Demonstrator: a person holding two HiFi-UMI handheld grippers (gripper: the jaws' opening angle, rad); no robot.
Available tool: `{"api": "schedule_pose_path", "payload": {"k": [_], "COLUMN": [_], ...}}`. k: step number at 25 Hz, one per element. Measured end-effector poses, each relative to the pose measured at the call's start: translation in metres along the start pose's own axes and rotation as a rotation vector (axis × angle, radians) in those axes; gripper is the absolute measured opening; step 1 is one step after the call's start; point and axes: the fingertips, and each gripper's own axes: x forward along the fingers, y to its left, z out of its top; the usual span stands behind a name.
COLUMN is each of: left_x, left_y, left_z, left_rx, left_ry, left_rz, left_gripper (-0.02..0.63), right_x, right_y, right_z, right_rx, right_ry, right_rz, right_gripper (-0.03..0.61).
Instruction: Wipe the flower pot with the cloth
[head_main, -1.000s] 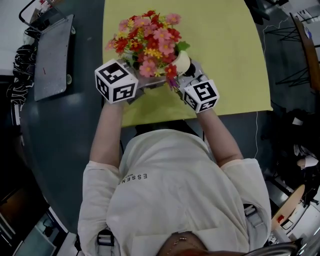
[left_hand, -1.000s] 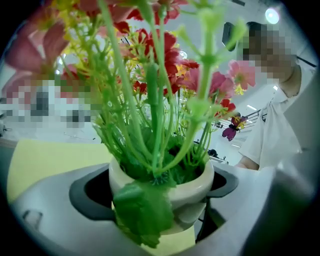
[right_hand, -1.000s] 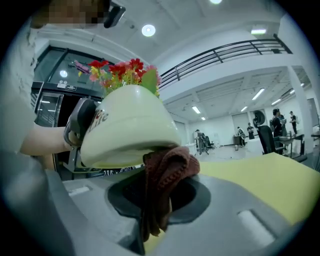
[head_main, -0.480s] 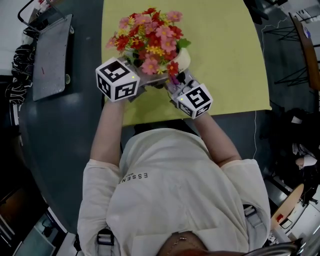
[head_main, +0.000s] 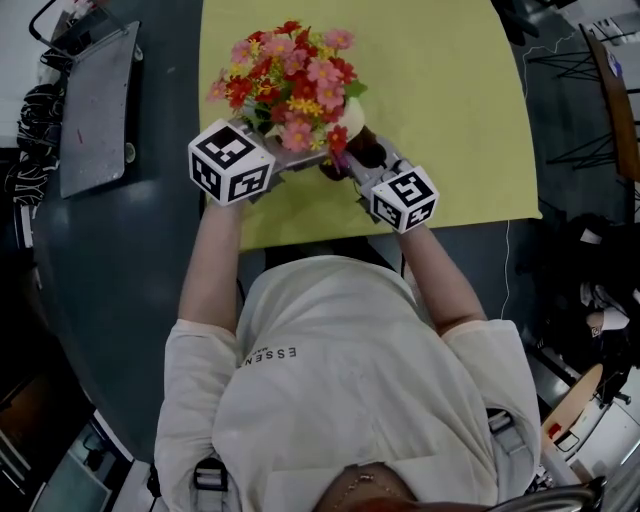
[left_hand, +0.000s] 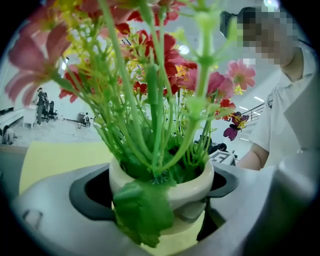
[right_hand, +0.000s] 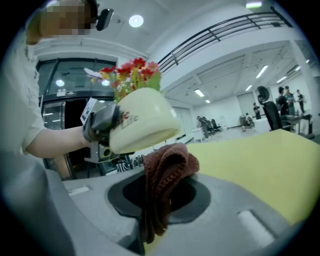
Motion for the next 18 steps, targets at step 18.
{"api": "schedule_pose_path", "payload": {"k": [18], "left_x": [0.025], "left_y": [0.022], "left_z": [-0.17], "left_rx": [0.283], "left_ry": [0.223], "left_rz": [-0.074], "left_gripper": [0.555], "right_x": [-0.047], "right_y": [-0.121], "right_z": [-0.038], "right_rx": [0.165], "right_ry": [-0.009], "right_rz": [-0.352], "right_gripper": [0.061]}}
